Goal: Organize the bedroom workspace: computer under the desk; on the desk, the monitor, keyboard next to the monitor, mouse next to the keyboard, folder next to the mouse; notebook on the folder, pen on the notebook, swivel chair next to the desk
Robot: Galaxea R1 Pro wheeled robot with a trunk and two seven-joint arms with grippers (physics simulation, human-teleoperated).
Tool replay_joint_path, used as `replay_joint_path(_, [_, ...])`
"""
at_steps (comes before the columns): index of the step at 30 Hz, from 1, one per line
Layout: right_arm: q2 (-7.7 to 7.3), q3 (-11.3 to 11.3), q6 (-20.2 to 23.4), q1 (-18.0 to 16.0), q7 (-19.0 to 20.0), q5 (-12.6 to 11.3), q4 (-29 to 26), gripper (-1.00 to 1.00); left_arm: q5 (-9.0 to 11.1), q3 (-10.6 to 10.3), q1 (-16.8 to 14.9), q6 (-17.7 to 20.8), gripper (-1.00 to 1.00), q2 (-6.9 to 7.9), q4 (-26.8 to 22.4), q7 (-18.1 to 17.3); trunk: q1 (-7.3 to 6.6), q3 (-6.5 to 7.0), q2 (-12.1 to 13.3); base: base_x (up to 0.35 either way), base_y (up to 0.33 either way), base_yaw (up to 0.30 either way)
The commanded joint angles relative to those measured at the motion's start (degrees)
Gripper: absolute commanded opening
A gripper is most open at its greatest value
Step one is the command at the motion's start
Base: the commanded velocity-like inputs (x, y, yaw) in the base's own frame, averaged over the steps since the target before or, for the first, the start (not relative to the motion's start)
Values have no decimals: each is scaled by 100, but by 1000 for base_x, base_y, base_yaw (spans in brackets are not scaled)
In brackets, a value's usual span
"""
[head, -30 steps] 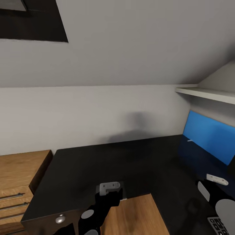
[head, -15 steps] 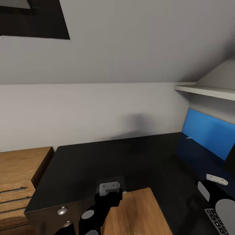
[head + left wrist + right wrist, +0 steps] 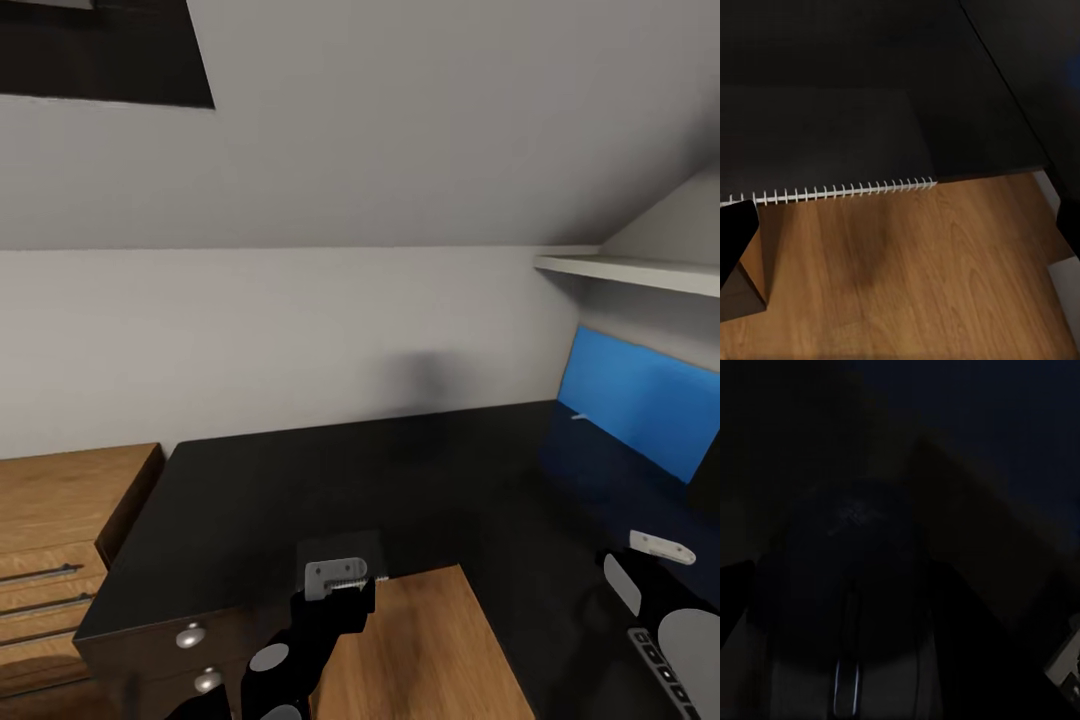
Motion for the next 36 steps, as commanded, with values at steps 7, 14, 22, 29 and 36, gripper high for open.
replay_joint_path(7, [1, 13, 0, -2, -20, -71, -89, -100, 9, -8, -11, 31, 100, 3, -9, 36, 155, -133, -287, 0, 0, 0])
replay_joint_path(14, [1, 12, -10, -2, -16, -71, -102, -100, 11, -8, -9, 31, 100, -5, -9, 36, 308, -259, -568, 0, 0, 0])
replay_joint_path(22, [0, 5, 5, -2, -22, -71, -102, -100, 17, -8, -10, 33, 100, 2, -9, 36, 308, -259, -568, 0, 0, 0])
replay_joint_path(29, [0, 3, 19, -2, -24, -71, -98, -100, 43, 5, -8, 36, 100, 37, 34, 35, 308, -259, -568, -1, 0, 0])
replay_joint_path(36, [0, -2, 36, -2, -24, -71, -86, -100, 53, 10, -10, 31, 100, 46, 44, 35, 308, -259, -568, -88, 0, 0])
